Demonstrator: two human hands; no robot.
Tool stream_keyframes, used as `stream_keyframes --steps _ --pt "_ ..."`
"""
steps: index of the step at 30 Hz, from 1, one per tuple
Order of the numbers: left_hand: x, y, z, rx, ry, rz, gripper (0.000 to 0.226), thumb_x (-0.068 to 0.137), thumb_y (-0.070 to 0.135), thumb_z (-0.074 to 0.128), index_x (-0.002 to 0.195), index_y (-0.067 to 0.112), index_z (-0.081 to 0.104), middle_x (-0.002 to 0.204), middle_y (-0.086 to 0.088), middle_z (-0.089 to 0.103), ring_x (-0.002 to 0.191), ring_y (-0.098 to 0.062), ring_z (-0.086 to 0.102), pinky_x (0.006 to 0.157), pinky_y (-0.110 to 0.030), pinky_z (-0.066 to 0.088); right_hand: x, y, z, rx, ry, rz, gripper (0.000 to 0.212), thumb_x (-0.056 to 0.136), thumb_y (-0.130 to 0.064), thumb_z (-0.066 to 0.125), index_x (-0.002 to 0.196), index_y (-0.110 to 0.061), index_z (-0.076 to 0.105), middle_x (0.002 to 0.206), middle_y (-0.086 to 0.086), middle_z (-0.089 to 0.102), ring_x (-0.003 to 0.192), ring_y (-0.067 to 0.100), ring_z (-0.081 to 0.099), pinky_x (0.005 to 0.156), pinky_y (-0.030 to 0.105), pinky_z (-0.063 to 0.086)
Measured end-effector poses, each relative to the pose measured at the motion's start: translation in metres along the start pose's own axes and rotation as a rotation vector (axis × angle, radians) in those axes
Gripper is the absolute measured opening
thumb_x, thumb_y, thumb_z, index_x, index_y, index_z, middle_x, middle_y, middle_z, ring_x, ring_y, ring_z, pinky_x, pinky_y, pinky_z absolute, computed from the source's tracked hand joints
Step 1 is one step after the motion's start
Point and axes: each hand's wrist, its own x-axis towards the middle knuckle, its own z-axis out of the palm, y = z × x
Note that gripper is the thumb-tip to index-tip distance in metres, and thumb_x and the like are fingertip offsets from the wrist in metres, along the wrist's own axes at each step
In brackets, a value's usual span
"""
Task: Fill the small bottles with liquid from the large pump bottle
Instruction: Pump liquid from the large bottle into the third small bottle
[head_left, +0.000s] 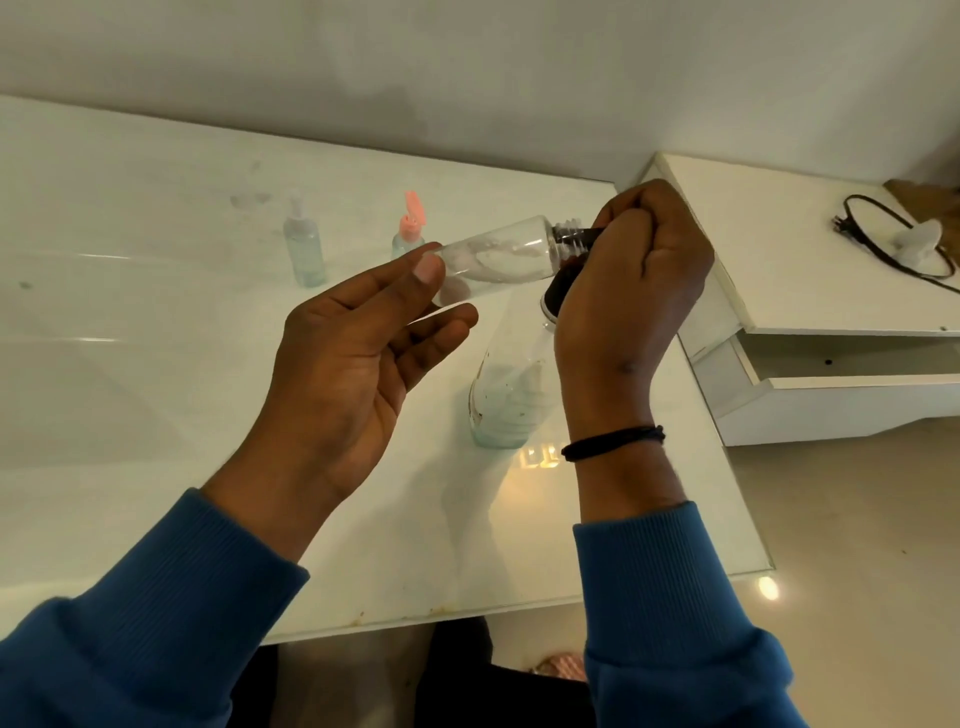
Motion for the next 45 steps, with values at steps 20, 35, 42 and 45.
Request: stream_keyframes --steps 20,35,42,45 --pt "-0.0010 0.0007 0.0009 -0.014 0.012 0.009 0.045 0.076 0.023 0.071 0.118 0.008 0.071 0.112 -0.009 0.077 0.090 -0.022 0.076 0.073 -0.021 0.059 -0.0007 0.0027 0.0003 -0.003 0.009 -0.029 0.029 0.081 -0.004 0.033 0.061 -0.024 0.040 0.050 -0.014 0.037 0.051 0.013 0.035 0.050 0.035 0.033" --pt "-0.0011 0.0005 0.0008 -0.017 0.024 -0.001 0.047 0.076 0.024 0.072 0.120 0.007 0.071 0.112 -0.010 0.077 0.088 -0.020 0.076 0.072 -0.021 0.059 -0.0010 0.0018 -0.0009 -0.026 -0.004 -0.022 0.025 0.080 -0.004 0.032 0.063 -0.018 0.043 0.050 -0.013 0.039 0.052 0.015 0.036 0.049 0.040 0.036" --pt "-0.0016 -0.0005 0.0010 -0.018 0.032 -0.002 0.045 0.078 0.023 0.071 0.119 0.007 0.072 0.111 -0.010 0.077 0.088 -0.020 0.076 0.071 -0.021 0.059 -0.0034 0.0032 0.0018 -0.003 0.000 -0.004 0.027 0.081 -0.005 0.032 0.062 -0.023 0.039 0.052 -0.013 0.037 0.053 0.019 0.035 0.048 0.042 0.035" --pt "-0.0024 -0.0002 0.0014 -0.011 0.021 -0.004 0.045 0.078 0.024 0.071 0.120 0.007 0.071 0.111 -0.009 0.077 0.090 -0.020 0.076 0.072 -0.021 0.059 -0.0025 0.0009 -0.0009 -0.043 0.008 -0.034 0.024 0.082 -0.005 0.032 0.064 -0.016 0.044 0.051 -0.013 0.037 0.052 0.015 0.037 0.048 0.041 0.037"
